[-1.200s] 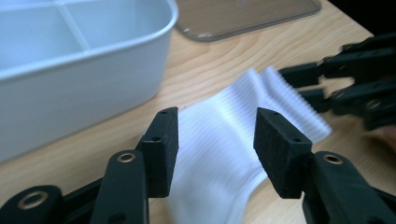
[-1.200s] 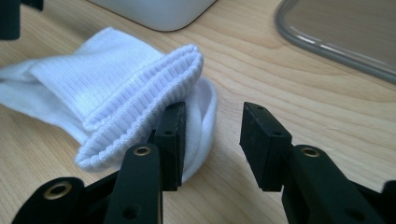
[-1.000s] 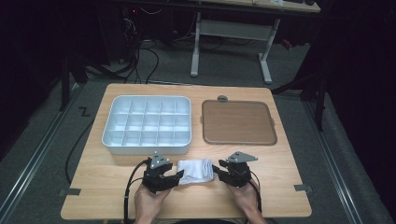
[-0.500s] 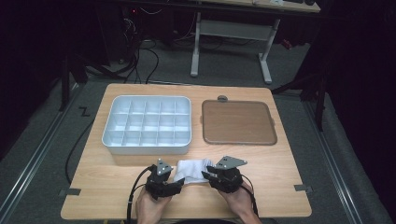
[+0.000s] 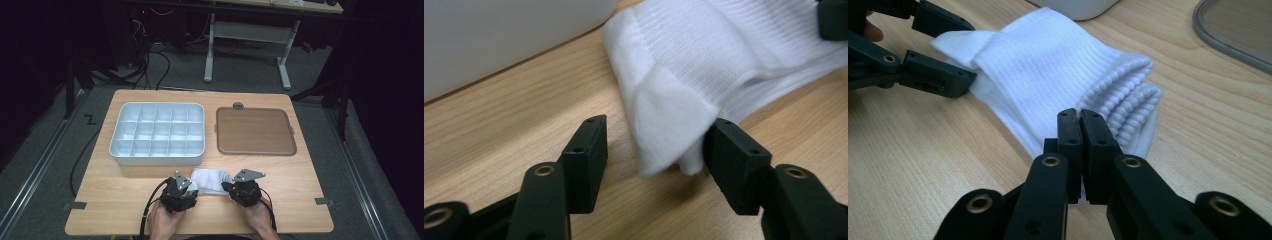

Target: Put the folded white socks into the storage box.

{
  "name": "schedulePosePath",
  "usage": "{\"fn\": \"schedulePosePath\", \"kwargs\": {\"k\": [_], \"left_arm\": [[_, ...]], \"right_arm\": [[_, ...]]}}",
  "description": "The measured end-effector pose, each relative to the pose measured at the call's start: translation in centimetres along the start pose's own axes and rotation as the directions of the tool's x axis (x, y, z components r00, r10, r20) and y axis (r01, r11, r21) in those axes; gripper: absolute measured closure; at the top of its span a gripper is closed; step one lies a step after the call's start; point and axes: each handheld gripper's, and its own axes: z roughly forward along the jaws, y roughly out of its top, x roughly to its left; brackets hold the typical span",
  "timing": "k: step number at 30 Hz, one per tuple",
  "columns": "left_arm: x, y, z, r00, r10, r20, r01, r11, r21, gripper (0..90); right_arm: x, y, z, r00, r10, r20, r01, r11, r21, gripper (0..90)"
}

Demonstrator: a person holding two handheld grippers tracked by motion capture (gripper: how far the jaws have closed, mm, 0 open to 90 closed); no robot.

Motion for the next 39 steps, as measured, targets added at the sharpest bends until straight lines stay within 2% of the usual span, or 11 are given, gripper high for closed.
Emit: {"fn": "schedulePosePath", "kwargs": {"k": [5, 8, 14, 17, 20, 24, 26, 29, 34, 39], "left_arm": [[0.2, 0.1, 0.1, 0.9999, -0.008, -0.014, 0.008, 0.9999, -0.013, 53.3], [0.2, 0.1, 0.1, 0.9998, -0.012, -0.018, 0.011, 0.9998, -0.016, 53.3], [0.2, 0.2, 0.1, 0.9998, -0.015, -0.013, 0.015, 0.9999, -0.007, 52.6], [0.3, 0.2, -0.2, 0.9993, -0.035, 0.011, 0.035, 0.9994, -0.004, 50.2], [0.6, 0.4, -0.5, 0.997, -0.073, 0.027, 0.073, 0.9973, 0.001, 48.6], [0.5, 0.8, -1.3, 0.9939, -0.092, 0.061, 0.092, 0.9957, -0.007, 47.1], [0.3, 1.5, -1.7, 0.9885, -0.116, 0.097, 0.114, 0.9932, 0.023, 44.5], [-0.1, 2.4, -1.9, 0.9822, -0.133, 0.133, 0.131, 0.9911, 0.023, 44.0], [-0.8, 3.3, -1.2, 0.9811, -0.117, 0.154, 0.114, 0.993, 0.03, 44.8], [-1.8, 3.2, 0.1, 0.9786, -0.123, 0.165, 0.118, 0.9922, 0.038, 46.6]], "right_arm": [[-0.2, 0.1, -1.0, 1.0, -0.002, 0.006, 0.002, 1.0, -0.017, 88.7], [-0.4, 0.0, -1.3, 1.0, 0.002, 0.008, -0.002, 1.0, -0.011, 88.7], [-0.8, -0.7, -0.9, 0.9998, 0.021, 0.003, -0.021, 1.0, 0.01, 87.8], [-1.0, -1.0, -0.7, 0.9996, 0.027, 0.01, -0.027, 1.0, 0.002, 86.8], [-1.0, -1.0, -0.6, 0.9994, 0.021, 0.026, -0.021, 1.0, -0.006, 83.3], [-1.1, -1.0, -0.6, 0.9994, 0.011, 0.032, -0.01, 1.0, -0.01, 79.3], [-1.2, -1.0, -0.6, 0.9993, 0.026, 0.028, -0.026, 1.0, -0.014, 79.0], [-1.4, -1.0, -0.7, 0.9987, 0.049, 0.018, -0.048, 0.999, -0.013, 79.1], [-1.4, -0.9, -0.7, 0.9988, 0.046, 0.019, -0.046, 0.999, -0.005, 79.1], [-1.6, -0.8, -0.7, 0.9993, 0.033, 0.018, -0.033, 0.999, 0.001, 79.1]]}}
